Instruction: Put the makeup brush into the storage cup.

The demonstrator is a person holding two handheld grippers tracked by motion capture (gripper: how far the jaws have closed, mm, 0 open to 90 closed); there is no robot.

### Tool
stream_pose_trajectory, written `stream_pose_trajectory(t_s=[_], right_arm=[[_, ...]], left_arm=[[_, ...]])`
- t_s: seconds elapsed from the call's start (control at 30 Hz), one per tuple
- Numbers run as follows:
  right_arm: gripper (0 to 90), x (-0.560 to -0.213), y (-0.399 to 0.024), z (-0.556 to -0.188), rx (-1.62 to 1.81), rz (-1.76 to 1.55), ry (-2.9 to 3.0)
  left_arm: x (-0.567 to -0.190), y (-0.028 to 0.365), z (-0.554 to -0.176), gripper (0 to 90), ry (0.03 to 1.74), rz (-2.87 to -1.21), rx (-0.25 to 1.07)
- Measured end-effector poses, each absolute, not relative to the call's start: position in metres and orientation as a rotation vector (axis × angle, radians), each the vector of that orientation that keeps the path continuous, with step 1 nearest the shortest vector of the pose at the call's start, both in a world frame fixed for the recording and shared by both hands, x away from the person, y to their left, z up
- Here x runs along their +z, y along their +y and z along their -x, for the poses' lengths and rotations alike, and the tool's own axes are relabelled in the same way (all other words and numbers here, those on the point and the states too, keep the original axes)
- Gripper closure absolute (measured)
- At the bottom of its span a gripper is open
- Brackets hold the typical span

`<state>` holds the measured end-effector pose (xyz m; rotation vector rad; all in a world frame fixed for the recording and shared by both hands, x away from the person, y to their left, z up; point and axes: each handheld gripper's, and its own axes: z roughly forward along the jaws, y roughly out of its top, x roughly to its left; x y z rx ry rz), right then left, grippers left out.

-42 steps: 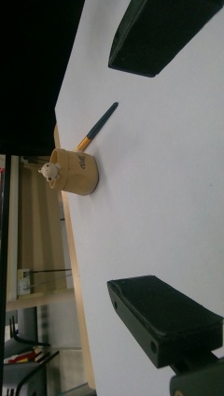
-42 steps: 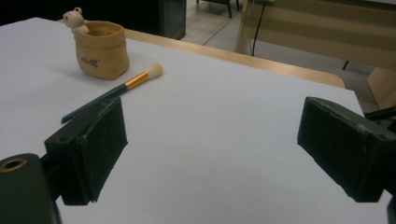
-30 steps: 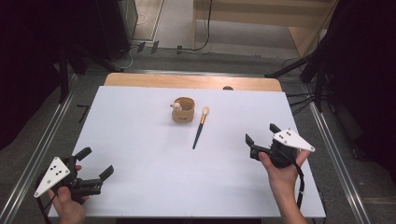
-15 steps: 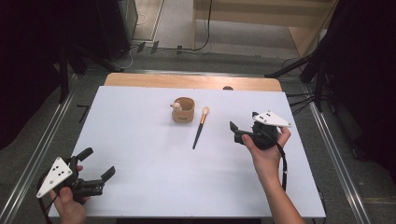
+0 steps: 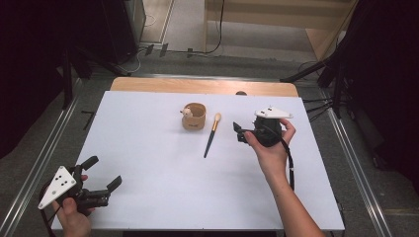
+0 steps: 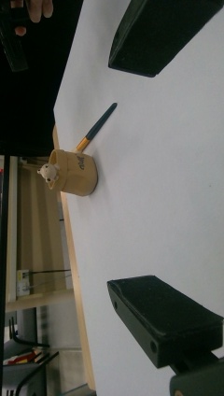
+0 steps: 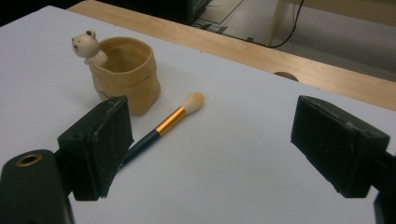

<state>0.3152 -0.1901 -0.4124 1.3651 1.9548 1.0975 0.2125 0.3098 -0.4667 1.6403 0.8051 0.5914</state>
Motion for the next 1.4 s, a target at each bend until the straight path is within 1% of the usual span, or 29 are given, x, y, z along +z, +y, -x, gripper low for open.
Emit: stream_pose_trajectory(t_s=[0.27, 0.37, 0.4, 0.47, 0.6, 0.63, 0.67, 0.77, 0.93, 1.13, 1.27, 1.4], right_arm=[[13.8, -0.415, -0.173, -0.336, 1.055, -1.404, 2.031], [13.9, -0.417, -0.165, -0.346, 1.015, -1.439, 2.085], [14.2, -0.42, -0.161, -0.355, 0.994, -1.499, 2.116], [15.8, -0.423, -0.157, -0.362, 0.952, -1.566, 2.14], [17.7, -0.429, -0.15, -0.373, 0.908, -1.59, 2.172], [19.0, -0.43, -0.149, -0.376, 0.907, -1.604, 2.179], [22.8, -0.433, -0.146, -0.383, 0.892, -1.649, 2.195], [25.3, -0.435, -0.141, -0.393, 0.858, -1.727, 2.223], [27.1, -0.44, -0.133, -0.406, 0.813, -1.798, 2.26], [27.0, -0.445, -0.126, -0.416, 0.791, -1.852, 2.264], [31.5, -0.45, -0.118, -0.425, 0.707, -1.866, 2.262], [34.2, -0.454, -0.115, -0.429, 0.67, -1.886, 2.26]], left_arm=[[-0.466, 0.31, -0.212, 0.0, 0.798, -1.643, 0.594], [-0.466, 0.308, -0.212, 0.0, 0.795, -1.649, 0.598], [-0.466, 0.308, -0.212, 0.0, 0.793, -1.65, 0.597], [-0.466, 0.308, -0.212, 0.0, 0.793, -1.651, 0.597], [-0.465, 0.309, -0.212, 0.0, 0.793, -1.65, 0.597], [-0.465, 0.309, -0.212, 0.0, 0.791, -1.649, 0.599], [-0.465, 0.309, -0.212, 0.0, 0.792, -1.646, 0.599], [-0.465, 0.31, -0.212, 0.0, 0.791, -1.646, 0.598], [-0.465, 0.311, -0.213, 0.0, 0.789, -1.649, 0.595], [-0.465, 0.311, -0.213, 0.0, 0.792, -1.646, 0.592], [-0.465, 0.312, -0.213, 0.0, 0.792, -1.648, 0.592], [-0.466, 0.312, -0.213, 0.0, 0.792, -1.649, 0.59]])
